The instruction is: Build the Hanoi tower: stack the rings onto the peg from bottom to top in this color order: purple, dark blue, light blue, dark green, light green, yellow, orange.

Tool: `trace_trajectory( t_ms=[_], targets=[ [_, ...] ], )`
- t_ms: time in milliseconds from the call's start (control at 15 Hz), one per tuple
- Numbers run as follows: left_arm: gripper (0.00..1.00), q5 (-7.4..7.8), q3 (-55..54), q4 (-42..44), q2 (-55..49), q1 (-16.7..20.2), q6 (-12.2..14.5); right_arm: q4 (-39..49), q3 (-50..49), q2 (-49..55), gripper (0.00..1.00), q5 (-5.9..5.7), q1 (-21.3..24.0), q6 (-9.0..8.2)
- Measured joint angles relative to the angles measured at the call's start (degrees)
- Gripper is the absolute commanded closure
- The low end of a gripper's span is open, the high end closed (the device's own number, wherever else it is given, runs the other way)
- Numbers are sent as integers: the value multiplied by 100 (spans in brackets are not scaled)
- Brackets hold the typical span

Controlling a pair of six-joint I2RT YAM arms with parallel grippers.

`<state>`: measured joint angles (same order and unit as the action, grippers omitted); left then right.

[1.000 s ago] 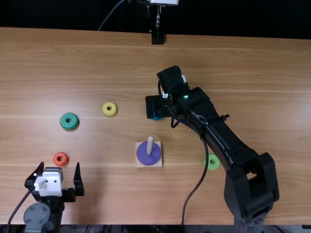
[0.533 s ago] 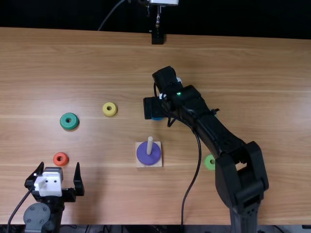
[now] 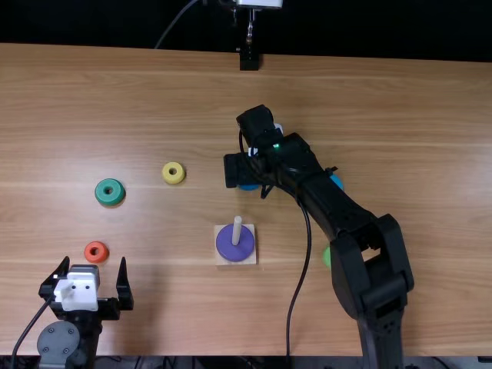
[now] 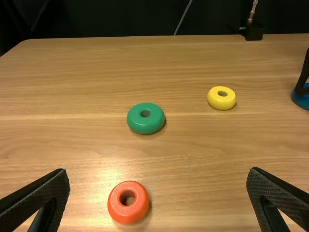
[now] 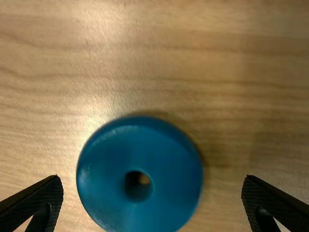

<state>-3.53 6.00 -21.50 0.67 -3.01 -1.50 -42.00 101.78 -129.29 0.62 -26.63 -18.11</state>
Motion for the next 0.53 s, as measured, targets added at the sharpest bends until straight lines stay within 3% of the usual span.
trace_trajectory(
  t_ms=[333,533],
  targets=[
    [0,-13,0,0,0,2,-2,-52,101,-120,0,-4,-2,0],
    [0,-13,0,0,0,2,-2,-92,175,-223,0,-146,-2,20]
  ],
)
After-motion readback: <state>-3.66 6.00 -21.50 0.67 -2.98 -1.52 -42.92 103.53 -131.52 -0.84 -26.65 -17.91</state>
